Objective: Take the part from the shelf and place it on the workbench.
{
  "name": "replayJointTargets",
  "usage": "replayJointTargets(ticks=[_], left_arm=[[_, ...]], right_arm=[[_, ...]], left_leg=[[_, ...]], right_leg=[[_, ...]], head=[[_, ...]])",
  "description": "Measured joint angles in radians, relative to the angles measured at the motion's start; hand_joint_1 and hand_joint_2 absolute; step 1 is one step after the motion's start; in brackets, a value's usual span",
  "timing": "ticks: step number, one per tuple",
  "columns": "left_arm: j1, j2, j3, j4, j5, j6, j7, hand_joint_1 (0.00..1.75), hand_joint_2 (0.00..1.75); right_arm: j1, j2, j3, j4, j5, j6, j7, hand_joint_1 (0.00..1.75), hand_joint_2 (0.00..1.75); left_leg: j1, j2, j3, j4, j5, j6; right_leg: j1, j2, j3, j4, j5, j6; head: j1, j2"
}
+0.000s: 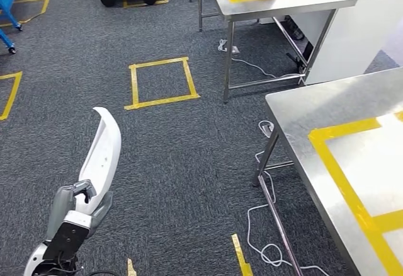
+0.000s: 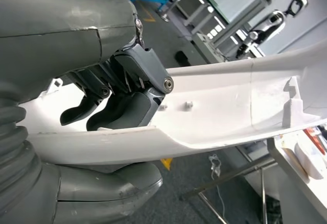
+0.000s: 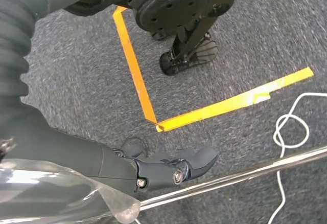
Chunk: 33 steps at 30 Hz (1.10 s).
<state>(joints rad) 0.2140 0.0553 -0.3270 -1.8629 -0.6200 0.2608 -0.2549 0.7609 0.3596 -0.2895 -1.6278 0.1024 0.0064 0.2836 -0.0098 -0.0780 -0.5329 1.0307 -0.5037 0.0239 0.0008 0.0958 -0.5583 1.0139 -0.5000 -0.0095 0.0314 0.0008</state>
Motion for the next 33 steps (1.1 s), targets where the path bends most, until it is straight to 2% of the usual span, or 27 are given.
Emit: replayJointTargets(ticks=[1,3,4,5,7,8,9,10,11,12,13,14,15,16,18,20,22,23,24,25,26,27,29,30,31,32,33], left_arm=[[-0.001,0.0,0.001,0.0,0.003,-0.003,-0.002,1.75,1.75],[-0.004,0.0,0.002,0.0,0.015,-0.015,-0.006,1.75,1.75],[-0.005,-0.001,0.002,0.0,0.024,-0.022,-0.008,1.75,1.75],[-0.007,-0.002,0.002,0.0,0.033,-0.028,-0.01,1.75,1.75],[-0.007,-0.003,0.003,0.0,0.048,-0.038,-0.013,1.75,1.75],[-0.007,-0.003,0.003,0.0,0.053,-0.042,-0.015,1.75,1.75],[-0.007,-0.003,0.003,0.0,0.058,-0.046,-0.015,1.75,1.75],[-0.007,-0.003,0.004,0.0,0.061,-0.048,-0.016,1.75,1.75],[-0.008,-0.003,0.004,0.0,0.063,-0.05,-0.016,1.75,1.75],[-0.008,-0.003,0.004,0.001,0.064,-0.05,-0.017,1.75,1.75],[-0.009,-0.003,0.004,0.001,0.064,-0.05,-0.017,1.75,1.75],[-0.009,-0.003,0.004,0.001,0.065,-0.05,-0.018,1.75,1.75],[-0.01,-0.003,0.004,0.001,0.065,-0.05,-0.018,1.75,1.75],[-0.011,-0.003,0.004,0.001,0.065,-0.05,-0.019,1.75,1.75],[-0.012,-0.003,0.004,0.0,0.066,-0.051,-0.02,1.75,1.75],[-0.014,-0.003,0.003,0.0,0.067,-0.053,-0.021,1.75,1.75],[-0.013,-0.003,0.004,0.0,0.07,-0.057,-0.021,1.75,1.75],[-0.013,-0.003,0.004,0.001,0.073,-0.06,-0.022,1.75,1.75],[-0.012,-0.003,0.004,0.002,0.075,-0.063,-0.022,1.75,1.75],[-0.011,-0.003,0.005,0.003,0.076,-0.068,-0.021,1.75,1.75],[-0.011,-0.004,0.007,0.004,0.077,-0.074,-0.021,1.75,1.75],[-0.011,-0.005,0.009,0.004,0.077,-0.079,-0.02,1.75,1.75],[-0.012,-0.008,0.014,0.004,0.076,-0.087,-0.02,1.75,1.75],[-0.012,-0.01,0.016,0.004,0.075,-0.089,-0.02,1.75,1.75],[-0.013,-0.012,0.018,0.004,0.075,-0.09,-0.02,1.75,1.75],[-0.013,-0.014,0.019,0.004,0.075,-0.091,-0.019,1.75,1.75],[-0.014,-0.016,0.02,0.004,0.075,-0.091,-0.019,1.75,1.75]], right_arm=[[0.0,0.0,0.0,0.0,0.001,0.001,0.0,0.0,1.75],[0.001,0.0,0.0,-0.001,0.003,0.005,-0.001,0.0,1.75],[0.002,0.0,-0.001,-0.001,0.004,0.006,-0.002,0.0,1.75],[0.002,0.0,-0.002,-0.001,0.005,0.008,-0.003,0.0,1.75],[-0.001,0.0,-0.005,-0.001,0.007,0.011,-0.005,0.0,1.75],[-0.003,0.0,-0.005,-0.001,0.007,0.014,-0.006,0.0,1.75],[-0.004,0.0,-0.006,-0.001,0.008,0.015,-0.006,0.0,1.75],[-0.004,0.0,-0.006,-0.001,0.008,0.016,-0.006,0.0,1.75],[-0.004,0.0,-0.007,-0.001,0.008,0.017,-0.006,0.0,1.75],[-0.004,0.0,-0.008,-0.001,0.008,0.017,-0.006,0.0,1.75],[-0.004,0.0,-0.008,-0.001,0.009,0.017,-0.006,0.0,1.75],[-0.005,0.0,-0.009,-0.001,0.009,0.017,-0.006,0.0,1.75],[-0.005,0.0,-0.009,-0.001,0.009,0.017,-0.006,0.0,1.75],[-0.005,0.0,-0.01,-0.002,0.009,0.017,-0.007,0.0,1.75],[-0.004,0.0,-0.012,-0.002,0.009,0.017,-0.007,0.0,1.75],[-0.003,0.0,-0.013,-0.002,0.01,0.017,-0.007,0.0,1.75],[-0.004,0.0,-0.014,-0.002,0.01,0.019,-0.007,0.0,1.75],[-0.004,0.0,-0.014,-0.002,0.011,0.019,-0.007,0.0,1.75],[-0.005,0.0,-0.014,-0.002,0.011,0.02,-0.007,0.0,1.75],[-0.005,0.0,-0.014,-0.002,0.011,0.02,-0.007,0.0,1.75],[-0.005,0.0,-0.014,-0.002,0.011,0.021,-0.007,0.0,1.75],[-0.005,0.0,-0.014,-0.002,0.011,0.022,-0.007,0.0,1.75],[-0.005,0.0,-0.014,-0.002,0.011,0.023,-0.007,0.0,1.75],[-0.005,0.0,-0.014,-0.003,0.011,0.024,-0.007,0.0,1.75],[-0.005,0.0,-0.014,-0.003,0.011,0.024,-0.007,0.0,1.75],[-0.004,0.0,-0.014,-0.003,0.011,0.025,-0.007,0.0,1.75],[-0.003,0.0,-0.014,-0.004,0.011,0.025,-0.007,0.0,1.75]], left_leg=[[-0.001,-0.011,0.005,-0.018,0.0,0.002],[0.0,0.009,0.01,-0.037,0.001,0.003],[0.002,0.021,0.013,-0.046,0.005,0.005],[0.005,0.035,0.017,-0.055,0.008,0.007],[0.006,0.063,0.02,-0.063,0.011,0.011],[0.005,0.078,0.02,-0.063,0.01,0.012],[0.005,0.093,0.02,-0.063,0.01,0.011],[0.005,0.107,0.02,-0.062,0.009,0.01],[0.006,0.12,0.021,-0.062,0.007,0.008],[0.006,0.132,0.024,-0.062,0.005,0.005],[0.006,0.142,0.027,-0.061,0.002,0.001],[0.004,0.151,0.03,-0.06,-0.002,-0.005],[0.002,0.159,0.033,-0.058,-0.004,-0.01],[0.0,0.165,0.036,-0.058,-0.006,-0.015],[0.001,0.176,0.04,-0.057,-0.009,-0.024],[0.006,0.149,0.032,-0.028,-0.037,-0.036],[0.011,0.102,-0.012,0.08,-0.102,-0.043],[0.012,0.091,-0.044,0.152,-0.135,-0.044],[0.013,0.086,-0.072,0.212,-0.154,-0.044],[0.013,0.085,-0.087,0.241,-0.154,-0.044],[0.013,0.083,-0.084,0.23,-0.132,-0.042],[0.013,0.077,-0.065,0.181,-0.094,-0.039],[0.015,0.041,-0.01,0.046,-0.02,-0.031],[0.016,0.022,0.01,-0.004,-0.004,-0.028],[0.017,0.01,0.019,-0.031,-0.001,-0.025],[0.016,0.008,0.021,-0.038,-0.005,-0.024],[0.017,0.018,0.022,-0.044,-0.005,-0.02]], right_leg=[[-0.002,0.011,-0.006,0.0,0.003,0.004],[-0.005,0.025,-0.017,0.0,0.007,0.015],[-0.004,0.011,-0.024,0.007,0.001,0.02],[-0.002,-0.013,-0.037,0.029,-0.016,0.024],[-0.002,-0.068,-0.087,0.131,-0.08,0.033],[-0.004,-0.08,-0.118,0.197,-0.112,0.039],[-0.007,-0.086,-0.142,0.248,-0.129,0.045],[-0.009,-0.089,-0.148,0.266,-0.128,0.05],[-0.011,-0.094,-0.134,0.242,-0.107,0.053],[-0.013,-0.103,-0.099,0.181,-0.074,0.055],[-0.013,-0.125,-0.057,0.104,-0.046,0.054],[-0.012,-0.142,-0.018,0.04,-0.023,0.049],[-0.011,-0.154,0.007,-0.001,-0.012,0.042],[-0.008,-0.159,0.017,-0.018,-0.01,0.035],[-0.007,-0.139,0.015,-0.018,-0.006,0.022],[-0.01,-0.122,0.016,-0.023,-0.001,0.009],[-0.012,-0.103,0.018,-0.026,0.003,0.0],[-0.011,-0.093,0.017,-0.026,0.005,-0.002],[-0.01,-0.081,0.017,-0.025,0.005,-0.002],[-0.01,-0.068,0.017,-0.025,0.005,-0.003],[-0.009,-0.055,0.018,-0.024,0.005,-0.003],[-0.009,-0.041,0.02,-0.023,0.005,-0.002],[-0.008,-0.016,0.02,-0.02,0.005,0.0],[-0.008,-0.004,0.017,-0.018,0.005,0.004],[-0.008,0.007,0.011,-0.016,0.007,0.009],[-0.009,0.017,0.005,-0.016,0.01,0.016],[-0.01,0.027,-0.002,-0.017,0.014,0.023]], head=[[0.0,0.0],[-0.002,0.0],[-0.002,0.0],[0.0,0.0],[0.002,0.0],[0.003,0.0],[0.003,0.0],[0.003,0.0],[0.003,0.0],[0.003,0.0],[0.003,0.0],[0.003,0.0],[0.001,0.0],[0.001,0.0],[0.0,0.0],[-0.003,0.0],[-0.008,0.0],[-0.008,0.0],[-0.008,0.0],[-0.008,0.0],[-0.008,0.0],[-0.008,0.0],[-0.008,0.0],[-0.008,0.0],[-0.008,0.0],[-0.007,0.0],[-0.007,0.0]])
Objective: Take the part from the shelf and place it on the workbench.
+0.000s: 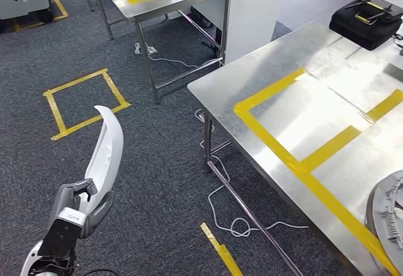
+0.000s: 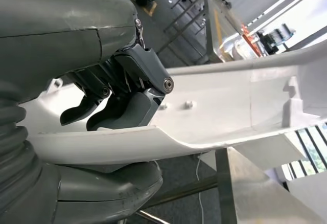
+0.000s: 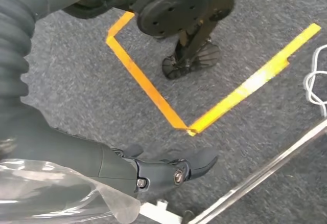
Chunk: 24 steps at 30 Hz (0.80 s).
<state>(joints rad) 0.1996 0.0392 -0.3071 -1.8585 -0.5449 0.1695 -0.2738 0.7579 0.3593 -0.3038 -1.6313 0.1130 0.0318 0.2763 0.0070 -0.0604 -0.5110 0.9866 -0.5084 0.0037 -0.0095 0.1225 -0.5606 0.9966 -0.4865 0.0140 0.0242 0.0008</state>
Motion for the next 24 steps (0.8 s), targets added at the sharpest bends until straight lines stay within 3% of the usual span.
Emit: replayJointTargets(ticks=[2,4,5,7,8,10,11,13,14,16,18,20,22,23,24], left_arm=[[-0.002,-0.004,0.001,0.0,-0.001,-0.001,0.0,1.75,1.75],[-0.002,-0.008,0.004,0.0,-0.001,-0.001,0.001,1.75,1.75],[-0.001,-0.009,0.005,0.0,-0.001,-0.002,0.001,1.75,1.75],[0.001,-0.01,0.006,0.0,-0.001,-0.002,0.001,1.75,1.75],[0.001,-0.01,0.006,0.0,-0.001,-0.002,0.001,1.75,1.75],[0.0,-0.011,0.006,0.0,-0.001,-0.002,0.001,1.75,1.75],[0.0,-0.011,0.007,0.0,-0.001,-0.002,0.001,1.75,1.75],[-0.001,-0.011,0.008,0.0,-0.001,-0.004,0.002,1.75,1.75],[-0.001,-0.012,0.008,0.0,-0.002,-0.006,0.002,1.75,1.75],[-0.003,-0.013,0.008,0.0,-0.002,-0.009,0.002,1.75,1.75],[-0.003,-0.015,0.009,0.0,-0.003,-0.011,0.002,1.75,1.75],[-0.001,-0.015,0.012,0.001,-0.003,-0.011,0.003,1.75,1.75],[0.001,-0.016,0.014,0.002,-0.003,-0.011,0.004,1.75,1.75],[0.002,-0.016,0.015,0.002,-0.003,-0.011,0.005,1.75,1.75],[0.002,-0.016,0.015,0.003,-0.003,-0.011,0.005,1.75,1.75]], right_arm=[[0.002,0.0,0.0,0.0,0.0,0.001,0.0,0.0,1.75],[0.001,0.0,0.0,0.0,0.0,0.001,0.0,0.0,1.75],[-0.001,0.0,0.0,0.0,0.0,0.001,0.0,0.0,1.75],[-0.002,0.0,0.0,0.0,0.0,0.001,0.0,0.0,1.75],[-0.001,0.0,0.0,0.0,0.0,0.001,0.0,0.0,1.75],[0.0,0.0,0.0,0.0,0.0,0.001,0.0,0.0,1.75],[-0.001,0.0,0.0,0.0,0.0,0.001,0.0,0.0,1.75],[-0.002,0.0,0.0,0.0,0.0,0.001,0.0,0.0,1.75],[-0.003,0.0,-0.001,0.0,0.0,0.001,0.0,0.0,1.75],[0.0,0.0,-0.002,-0.001,-0.001,0.001,0.0,0.0,1.75],[0.001,0.0,-0.003,-0.002,-0.002,0.003,0.0,0.0,1.75],[0.0,0.0,-0.003,-0.002,-0.002,0.004,0.0,0.0,1.75],[-0.001,0.0,-0.003,-0.002,-0.002,0.005,0.0,0.0,1.75],[-0.001,0.0,-0.003,-0.002,-0.002,0.005,0.0,0.0,1.75],[-0.001,0.0,-0.003,-0.002,-0.002,0.005,0.0,0.0,1.75]], left_leg=[[0.002,0.024,0.001,-0.008,0.006,0.011],[0.003,0.052,0.001,-0.014,0.01,0.02],[0.002,0.065,-0.001,-0.014,0.01,0.022],[0.001,0.094,-0.002,-0.014,0.009,0.023],[0.0,0.107,-0.002,-0.013,0.008,0.022],[0.0,0.13,0.002,-0.013,0.006,0.019],[-0.003,0.14,0.005,-0.012,0.003,0.015],[-0.008,0.158,0.011,-0.009,-0.002,0.005],[-0.01,0.166,0.012,-0.008,-0.003,0.0],[-0.007,0.177,0.016,-0.006,-0.008,-0.01],[-0.002,0.14,0.003,0.035,-0.043,-0.022],[0.002,0.085,-0.047,0.154,-0.11,-0.028],[0.003,0.069,-0.101,0.269,-0.148,-0.029],[0.003,0.067,-0.11,0.281,-0.137,-0.028],[0.003,0.064,-0.102,0.255,-0.108,-0.026]], right_leg=[[0.001,-0.029,-0.017,0.018,-0.015,0.01],[0.003,-0.088,-0.062,0.109,-0.074,0.017],[0.002,-0.105,-0.095,0.179,-0.11,0.021],[0.0,-0.114,-0.14,0.283,-0.147,0.027],[-0.001,-0.116,-0.137,0.285,-0.138,0.029],[-0.001,-0.138,-0.069,0.169,-0.078,0.029],[0.001,-0.164,-0.027,0.093,-0.052,0.026],[0.006,-0.197,0.025,0.001,-0.027,0.013],[0.008,-0.198,0.026,-0.007,-0.028,0.006],[0.007,-0.175,0.022,-0.008,-0.024,-0.006],[0.003,-0.153,0.027,-0.013,-0.017,-0.019],[0.001,-0.13,0.028,-0.014,-0.011,-0.027],[0.003,-0.105,0.027,-0.013,-0.01,-0.029],[0.003,-0.091,0.028,-0.012,-0.01,-0.028],[0.004,-0.076,0.028,-0.011,-0.01,-0.028]], head=[[0.002,0.0],[0.006,0.0],[0.007,0.0],[0.006,0.0],[0.007,0.0],[0.007,0.0],[0.007,0.0],[0.004,0.0],[0.003,0.0],[0.002,0.0],[-0.001,0.0],[-0.003,0.0],[-0.003,0.0],[-0.003,0.0],[-0.004,0.0]])
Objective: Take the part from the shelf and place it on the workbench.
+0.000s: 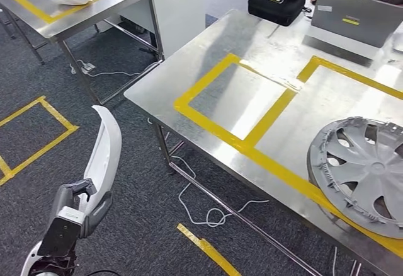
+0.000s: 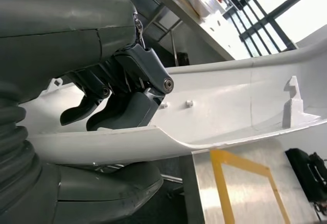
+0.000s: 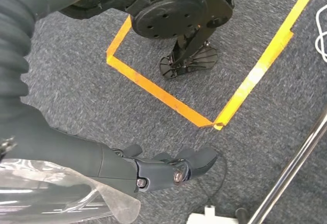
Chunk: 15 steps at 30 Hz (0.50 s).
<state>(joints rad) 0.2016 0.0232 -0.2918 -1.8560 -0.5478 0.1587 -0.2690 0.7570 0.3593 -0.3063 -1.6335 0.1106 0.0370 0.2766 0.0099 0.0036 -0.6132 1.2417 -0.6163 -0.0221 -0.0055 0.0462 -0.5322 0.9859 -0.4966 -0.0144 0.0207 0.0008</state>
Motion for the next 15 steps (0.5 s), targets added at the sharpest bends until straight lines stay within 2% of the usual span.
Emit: replayJointTargets(ticks=[1,2,3,5,7,8,9,11,12,13,14,15], left_arm=[[0.0,0.0,0.0,0.0,0.0,0.0,0.0,1.75,1.75],[0.0,0.0,0.001,0.0,0.0,0.0,0.0,1.75,1.75],[0.0,0.0,0.001,0.0,0.0,0.0,0.0,1.75,1.75],[-0.001,-0.001,0.002,0.0,0.0,0.0,0.001,1.75,1.75],[-0.003,-0.001,0.002,0.0,0.0,0.0,0.001,1.75,1.75],[-0.004,-0.001,0.003,0.0,0.0,0.0,0.002,1.75,1.75],[-0.004,-0.001,0.004,0.001,-0.002,0.0,0.002,1.75,1.75],[-0.004,-0.001,0.006,0.002,-0.009,0.001,0.006,1.75,1.75],[-0.004,-0.001,0.006,0.004,-0.017,0.001,0.011,1.75,1.75],[-0.006,0.0,0.006,0.008,-0.027,0.0,0.017,1.75,1.75],[-0.01,0.0,0.006,0.012,-0.038,-0.003,0.025,1.75,1.75],[-0.017,-0.001,0.006,0.017,-0.051,-0.007,0.034,1.75,1.75]], right_arm=[[0.0,0.0,0.0,0.0,0.0,0.0,0.0,0.0,1.75],[0.0,0.0,0.0,0.0,0.0,0.0,0.0,0.0,1.75],[0.0,0.0,0.0,0.0,0.0,0.0,0.0,0.0,1.75],[0.0,0.0,0.0,-0.001,0.0,0.001,0.0,0.0,1.75],[0.003,0.0,0.0,-0.002,0.0,0.001,0.0,0.0,1.75],[0.006,0.0,0.0,-0.002,0.0,0.001,0.0,0.0,1.75],[0.007,0.0,0.0,-0.003,0.0,0.002,0.0,0.0,1.75],[0.008,0.0,0.0,-0.005,0.001,0.004,0.001,0.0,1.75],[0.008,0.0,0.001,-0.005,0.004,0.007,0.001,0.0,1.75],[0.007,0.0,0.0,-0.005,0.008,0.012,0.0,0.0,1.75],[0.007,0.0,-0.001,-0.005,0.013,0.019,-0.001,0.0,1.75],[0.007,0.0,-0.002,-0.005,0.019,0.029,-0.004,0.0,1.75]], left_leg=[[0.0,-0.008,0.022,-0.058,0.042,0.004],[0.001,-0.029,0.05,-0.126,0.077,0.009],[0.001,-0.048,0.074,-0.187,0.101,0.013],[0.001,-0.072,0.093,-0.243,0.111,0.02],[0.0,-0.055,0.092,-0.251,0.114,0.028],[0.001,-0.044,0.093,-0.256,0.117,0.034],[0.003,-0.031,0.094,-0.26,0.12,0.04],[0.004,-0.005,0.092,-0.265,0.123,0.047],[0.003,0.009,0.09,-0.264,0.123,0.048],[0.003,0.023,0.089,-0.264,0.123,0.048],[0.002,0.036,0.088,-0.264,0.123,0.047],[0.002,0.049,0.087,-0.263,0.123,0.047]], right_leg=[[0.0,0.014,0.001,0.001,0.0,0.0],[0.0,0.026,0.0,0.003,0.0,0.002],[0.001,0.038,-0.002,0.006,0.0,0.005],[-0.001,0.059,-0.014,0.009,0.003,0.016],[-0.004,0.074,-0.028,0.009,0.007,0.03],[-0.004,0.061,-0.035,0.015,0.001,0.035],[-0.003,0.037,-0.047,0.037,-0.016,0.039],[-0.003,-0.02,-0.096,0.144,-0.083,0.045],[-0.004,-0.032,-0.127,0.212,-0.117,0.048],[-0.005,-0.037,-0.149,0.265,-0.137,0.051],[-0.006,-0.039,-0.156,0.285,-0.138,0.054],[-0.006,-0.043,-0.142,0.266,-0.121,0.055]], head=[[0.0,0.0],[0.0,0.0],[0.001,0.0],[0.001,0.0],[0.002,0.0],[0.004,0.0],[0.007,0.0],[0.013,0.0],[0.015,0.0],[0.015,0.0],[0.015,0.0],[0.015,0.0]])
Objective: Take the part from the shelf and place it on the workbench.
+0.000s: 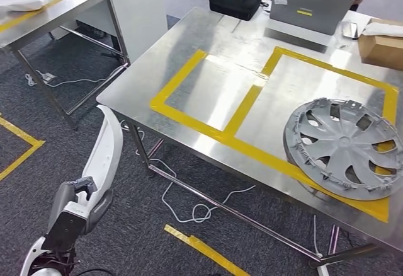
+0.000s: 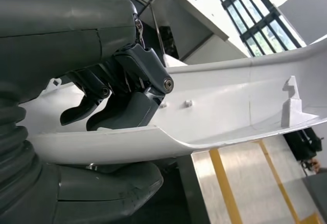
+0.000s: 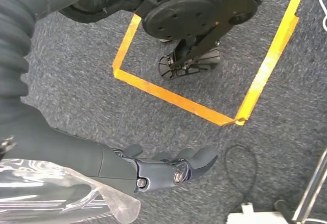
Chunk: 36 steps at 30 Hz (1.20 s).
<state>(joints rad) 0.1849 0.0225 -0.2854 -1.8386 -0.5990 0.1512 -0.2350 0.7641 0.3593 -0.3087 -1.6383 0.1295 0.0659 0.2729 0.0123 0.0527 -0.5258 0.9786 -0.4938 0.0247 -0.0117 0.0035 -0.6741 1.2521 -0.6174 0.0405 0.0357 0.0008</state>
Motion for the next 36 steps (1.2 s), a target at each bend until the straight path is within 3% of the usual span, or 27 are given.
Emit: replayJointTargets(ticks=[2,4,5,7,8,10,12,13,14,15,16,18,19,21,23,25,27,29,30,31,34,36], left_arm=[[-0.025,0.0,0.0,0.014,-0.021,-0.012,0.013,1.75,1.75],[-0.066,0.003,0.0,0.035,-0.022,-0.019,0.017,1.75,1.75],[-0.092,0.006,-0.001,0.049,-0.018,-0.02,0.017,1.75,1.75],[-0.141,0.012,-0.001,0.078,-0.007,-0.02,0.018,1.75,1.75],[-0.159,0.015,-0.002,0.088,-0.005,-0.019,0.018,1.75,1.75],[-0.187,0.022,-0.002,0.106,-0.003,-0.02,0.018,1.75,1.75],[-0.209,0.028,-0.003,0.127,-0.005,-0.021,0.028,1.75,1.75],[-0.22,0.03,-0.004,0.141,-0.007,-0.024,0.037,1.75,1.75],[-0.233,0.031,-0.006,0.155,-0.011,-0.027,0.05,1.75,1.75],[-0.247,0.031,-0.007,0.17,-0.016,-0.032,0.063,1.75,1.75],[-0.264,0.032,-0.008,0.184,-0.022,-0.038,0.077,1.75,1.75],[-0.301,0.032,-0.011,0.208,-0.032,-0.052,0.102,1.75,1.75],[-0.319,0.032,-0.014,0.221,-0.037,-0.057,0.114,1.75,1.75],[-0.352,0.03,-0.02,0.248,-0.048,-0.065,0.134,1.75,1.75],[-0.379,0.026,-0.029,0.273,-0.07,-0.067,0.152,1.75,1.75],[-0.408,0.024,-0.039,0.299,-0.107,-0.066,0.171,1.75,1.75],[-0.434,0.025,-0.047,0.331,-0.153,-0.064,0.192,1.75,1.75],[-0.457,0.026,-0.055,0.369,-0.203,-0.064,0.212,1.75,1.75],[-0.468,0.027,-0.059,0.386,-0.227,-0.063,0.22,1.75,1.75],[-0.478,0.027,-0.064,0.4,-0.248,-0.063,0.228,1.75,1.75],[-0.509,0.029,-0.07,0.429,-0.288,-0.058,0.243,1.75,1.75],[-0.535,0.033,-0.073,0.453,-0.322,-0.051,0.256,1.75,1.75]], right_arm=[[-0.004,0.0,-0.007,0.001,0.013,0.024,-0.01,0.0,1.75],[-0.015,0.0,-0.016,0.004,0.025,0.048,-0.023,0.0,1.75],[-0.023,0.0,-0.021,0.008,0.03,0.058,-0.028,0.0,1.75],[-0.035,0.0,-0.032,0.017,0.037,0.072,-0.036,0.0,1.75],[-0.038,0.0,-0.038,0.02,0.039,0.076,-0.039,0.0,1.75],[-0.043,0.0,-0.047,0.026,0.046,0.086,-0.044,0.0,1.75],[-0.053,0.0,-0.053,0.034,0.052,0.097,-0.049,0.0,1.75],[-0.059,0.0,-0.057,0.039,0.056,0.103,-0.052,0.0,1.75],[-0.064,0.0,-0.06,0.045,0.059,0.109,-0.055,0.0,1.75],[-0.069,0.0,-0.064,0.05,0.063,0.116,-0.058,0.0,1.75],[-0.073,0.0,-0.068,0.056,0.067,0.121,-0.062,0.0,1.75],[-0.084,0.0,-0.077,0.067,0.073,0.132,-0.068,0.0,1.75],[-0.09,0.0,-0.081,0.072,0.076,0.137,-0.071,0.0,1.75],[-0.1,0.0,-0.09,0.082,0.083,0.146,-0.076,0.0,1.75],[-0.103,0.0,-0.098,0.09,0.091,0.155,-0.08,0.0,1.75],[-0.107,0.0,-0.105,0.098,0.1,0.162,-0.083,0.0,1.75],[-0.116,0.0,-0.111,0.106,0.108,0.17,-0.085,0.0,1.75],[-0.124,0.0,-0.115,0.115,0.116,0.177,-0.086,0.0,1.75],[-0.126,0.0,-0.117,0.119,0.12,0.179,-0.087,0.0,1.75],[-0.127,0.0,-0.119,0.123,0.123,0.18,-0.089,0.0,1.75],[-0.132,0.0,-0.122,0.13,0.13,0.187,-0.099,0.0,1.75],[-0.137,0.0,-0.125,0.138,0.14,0.2,-0.112,0.0,1.75]], left_leg=[[-0.001,0.023,0.003,0.001,-0.002,-0.004],[-0.006,0.039,0.006,0.005,-0.004,-0.013],[-0.008,0.046,0.008,0.006,-0.005,-0.018],[-0.007,0.062,0.011,0.006,-0.005,-0.03],[-0.005,0.059,0.011,0.01,-0.011,-0.036],[-0.001,0.017,-0.009,0.066,-0.053,-0.047],[0.002,-0.032,-0.064,0.194,-0.117,-0.052],[0.002,-0.04,-0.093,0.254,-0.137,-0.053],[0.002,-0.044,-0.111,0.289,-0.138,-0.053],[0.002,-0.046,-0.115,0.285,-0.119,-0.051],[0.002,-0.051,-0.102,0.245,-0.084,-0.047],[0.003,-0.087,-0.055,0.118,-0.009,-0.037],[0.004,-0.106,-0.037,0.067,0.01,-0.033],[0.003,-0.124,-0.026,0.028,0.012,-0.027],[0.004,-0.102,-0.027,0.018,0.016,-0.02],[0.008,-0.076,-0.025,0.005,0.023,-0.008],[0.006,-0.05,-0.025,0.001,0.025,-0.001],[0.003,-0.022,-0.026,0.002,0.025,0.0],[0.003,-0.009,-0.026,0.003,0.025,0.0],[0.003,0.001,-0.026,0.003,0.024,-0.002],[-0.001,0.019,-0.026,0.009,0.019,-0.014],[-0.007,0.024,-0.028,0.016,0.017,-0.012]], right_leg=[[0.0,-0.031,0.077,-0.131,0.061,-0.001],[0.004,-0.065,0.137,-0.244,0.096,-0.01],[0.006,-0.07,0.146,-0.265,0.1,-0.015],[0.009,-0.051,0.143,-0.268,0.103,-0.027],[0.008,-0.041,0.145,-0.27,0.107,-0.033],[0.003,-0.021,0.149,-0.274,0.116,-0.045],[0.003,0.0,0.148,-0.274,0.121,-0.052],[0.003,0.014,0.147,-0.273,0.122,-0.053],[0.004,0.028,0.147,-0.273,0.122,-0.054],[0.005,0.042,0.147,-0.271,0.122,-0.054],[0.005,0.056,0.147,-0.27,0.122,-0.054],[0.006,0.082,0.145,-0.265,0.122,-0.05],[0.006,0.093,0.139,-0.262,0.122,-0.046],[0.003,0.116,0.124,-0.258,0.127,-0.032],[0.0,0.128,0.108,-0.259,0.131,-0.018],[0.004,0.083,0.081,-0.22,0.103,-0.007],[0.003,0.024,0.024,-0.106,0.039,0.001],[0.0,0.006,-0.029,0.001,0.001,0.008],[-0.001,0.002,-0.032,0.007,0.009,0.01],[-0.001,-0.002,-0.015,-0.025,0.033,0.01],[0.0,-0.018,0.09,-0.215,0.115,0.003],[0.0,-0.022,0.12,-0.265,0.13,-0.006]], head=[[0.0,0.0],[-0.001,0.0],[-0.002,0.0],[-0.003,0.0],[-0.004,0.0],[-0.007,0.0],[-0.01,0.0],[-0.01,0.0],[-0.01,0.0],[-0.01,0.0],[-0.01,0.0],[-0.01,0.0],[-0.01,0.0],[-0.009,0.0],[-0.008,0.0],[-0.001,0.0],[0.006,0.0],[0.006,0.0],[0.006,0.0],[0.006,0.0],[0.006,0.0],[0.004,0.0]])
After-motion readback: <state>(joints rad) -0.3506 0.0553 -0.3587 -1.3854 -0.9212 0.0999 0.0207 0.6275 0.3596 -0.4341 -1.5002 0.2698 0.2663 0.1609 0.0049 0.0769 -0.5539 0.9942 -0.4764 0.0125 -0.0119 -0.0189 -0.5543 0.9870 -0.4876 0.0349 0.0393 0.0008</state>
